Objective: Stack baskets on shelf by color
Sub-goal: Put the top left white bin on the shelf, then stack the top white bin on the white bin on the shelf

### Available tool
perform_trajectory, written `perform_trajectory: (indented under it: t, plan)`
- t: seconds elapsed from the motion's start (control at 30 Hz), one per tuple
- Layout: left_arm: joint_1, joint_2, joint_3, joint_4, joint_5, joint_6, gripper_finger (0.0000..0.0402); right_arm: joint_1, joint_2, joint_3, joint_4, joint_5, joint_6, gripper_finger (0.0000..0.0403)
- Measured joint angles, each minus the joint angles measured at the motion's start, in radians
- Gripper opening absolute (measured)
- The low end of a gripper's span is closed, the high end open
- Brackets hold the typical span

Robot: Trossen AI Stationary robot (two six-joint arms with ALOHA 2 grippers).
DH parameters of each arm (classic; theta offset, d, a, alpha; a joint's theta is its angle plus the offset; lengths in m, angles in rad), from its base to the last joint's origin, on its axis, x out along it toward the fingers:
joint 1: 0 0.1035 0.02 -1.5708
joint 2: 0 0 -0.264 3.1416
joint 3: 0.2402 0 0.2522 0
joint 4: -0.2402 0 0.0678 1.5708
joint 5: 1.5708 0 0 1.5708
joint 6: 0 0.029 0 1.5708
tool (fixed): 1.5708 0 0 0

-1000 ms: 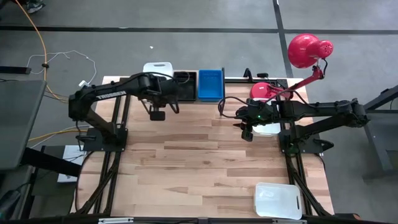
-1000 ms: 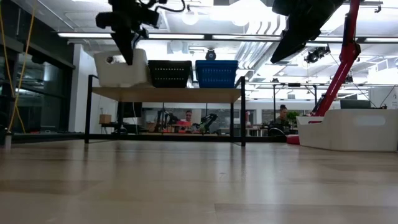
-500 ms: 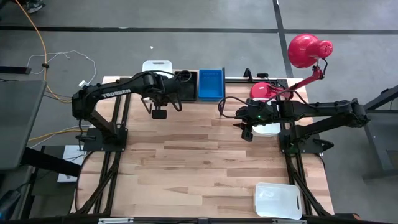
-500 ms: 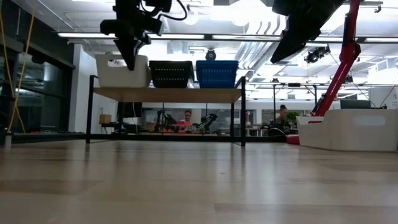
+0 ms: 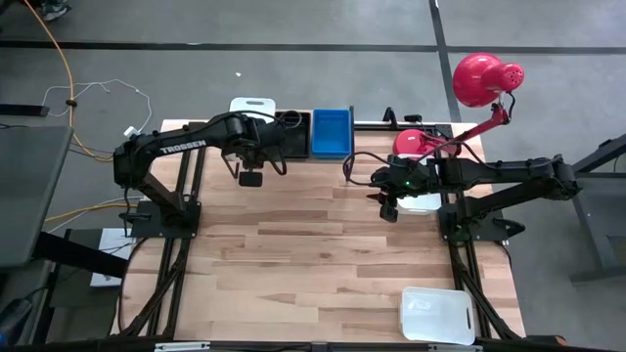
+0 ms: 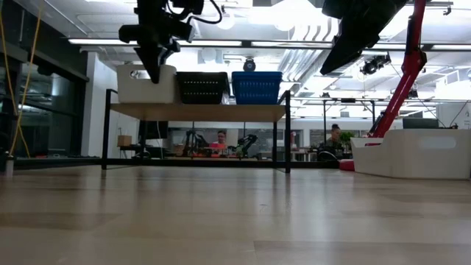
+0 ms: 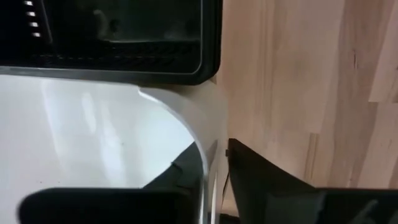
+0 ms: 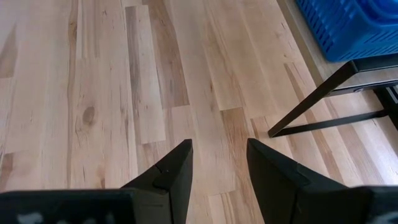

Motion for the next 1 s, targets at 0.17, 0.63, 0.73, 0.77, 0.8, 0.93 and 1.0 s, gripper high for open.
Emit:
perform_trajectory:
  t: [0.17, 0.63, 0.73, 0.77, 0.8, 0.93, 1.0]
  plan:
    - [-0.001, -0.004, 0.000, -0.004, -0.002, 0.000, 0.0107, 0.000, 0.000, 0.000, 0.000, 0.000, 0.000, 0.0139]
    - [-0.019, -0.125, 0.089, -0.029, -0.106, -0.011, 0.0159, 0.000, 0.000, 0.000, 0.036, 0.000, -0.003, 0.0139]
    - [-0.029, -0.168, 0.131, -0.014, -0.082, -0.072, 0.0159, 0.000, 0.000, 0.000, 0.058, 0.000, -0.003, 0.0139]
    - [-0.032, -0.186, 0.133, 0.001, -0.054, -0.095, 0.0159, 0.000, 0.000, 0.000, 0.064, -0.001, -0.003, 0.0139]
    - [-0.037, -0.208, 0.133, 0.018, -0.019, -0.114, 0.0159, 0.000, 0.000, 0.000, 0.069, -0.003, -0.003, 0.0139]
    - [-0.071, -0.325, 0.073, 0.136, 0.102, -0.207, 0.0159, 0.000, 0.000, 0.000, 0.089, -0.013, -0.003, 0.0139]
    - [-0.106, -0.397, 0.006, 0.231, 0.129, -0.243, 0.0159, 0.000, 0.000, 0.000, 0.098, -0.025, -0.003, 0.0139]
